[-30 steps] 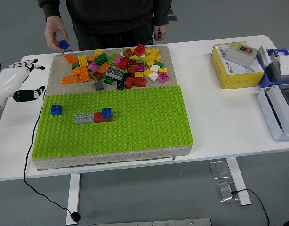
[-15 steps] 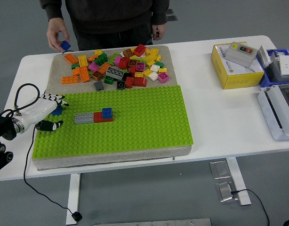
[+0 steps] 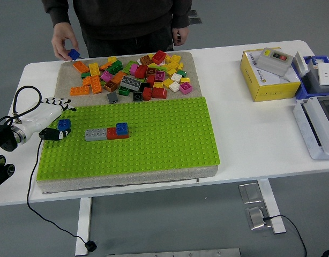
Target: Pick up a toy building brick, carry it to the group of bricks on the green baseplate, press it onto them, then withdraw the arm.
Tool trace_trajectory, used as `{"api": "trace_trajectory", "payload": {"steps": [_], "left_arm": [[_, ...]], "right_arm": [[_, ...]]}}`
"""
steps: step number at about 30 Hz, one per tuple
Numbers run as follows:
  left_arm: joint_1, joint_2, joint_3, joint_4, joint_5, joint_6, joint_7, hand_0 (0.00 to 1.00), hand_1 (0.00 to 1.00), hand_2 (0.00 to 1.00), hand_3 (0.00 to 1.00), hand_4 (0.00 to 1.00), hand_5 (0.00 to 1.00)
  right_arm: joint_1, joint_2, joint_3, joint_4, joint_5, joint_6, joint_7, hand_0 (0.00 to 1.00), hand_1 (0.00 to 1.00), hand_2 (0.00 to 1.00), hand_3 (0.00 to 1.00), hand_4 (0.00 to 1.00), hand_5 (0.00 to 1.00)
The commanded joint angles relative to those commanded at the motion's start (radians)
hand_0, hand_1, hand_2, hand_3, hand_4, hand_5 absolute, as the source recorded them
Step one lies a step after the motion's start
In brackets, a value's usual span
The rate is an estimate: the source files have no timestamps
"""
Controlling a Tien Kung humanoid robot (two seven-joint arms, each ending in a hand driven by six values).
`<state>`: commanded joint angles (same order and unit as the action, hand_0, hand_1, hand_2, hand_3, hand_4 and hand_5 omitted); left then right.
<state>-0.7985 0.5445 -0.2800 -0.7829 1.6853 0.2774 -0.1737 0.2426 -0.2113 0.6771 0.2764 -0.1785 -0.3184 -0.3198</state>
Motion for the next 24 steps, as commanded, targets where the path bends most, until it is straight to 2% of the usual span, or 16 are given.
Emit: {"api": "trace_trajectory", "payload": {"steps": [10,24], "left_arm": [[-0.039,-0.024,0.061,0.104,-0.116,-0.018,-0.043,0.998,0.998,0.998,0.804,0.679,0.303],[-0.039,-0.041,0.087,0.152,-0.181,-0.031,-0.054,0.998,0.998,0.998,0.798,0.682,0.316]], "right_arm": [[0.003,-0.001,-0.024,0.001,0.021,0.002,0.016,0.663,0.623,0.696,0.699,0.436,0.998],[-0.001,0.0,-0.04,0.0,0.032,0.002,0.033,0.656,0.617,0.693,0.698,0.437,0.998]]}}
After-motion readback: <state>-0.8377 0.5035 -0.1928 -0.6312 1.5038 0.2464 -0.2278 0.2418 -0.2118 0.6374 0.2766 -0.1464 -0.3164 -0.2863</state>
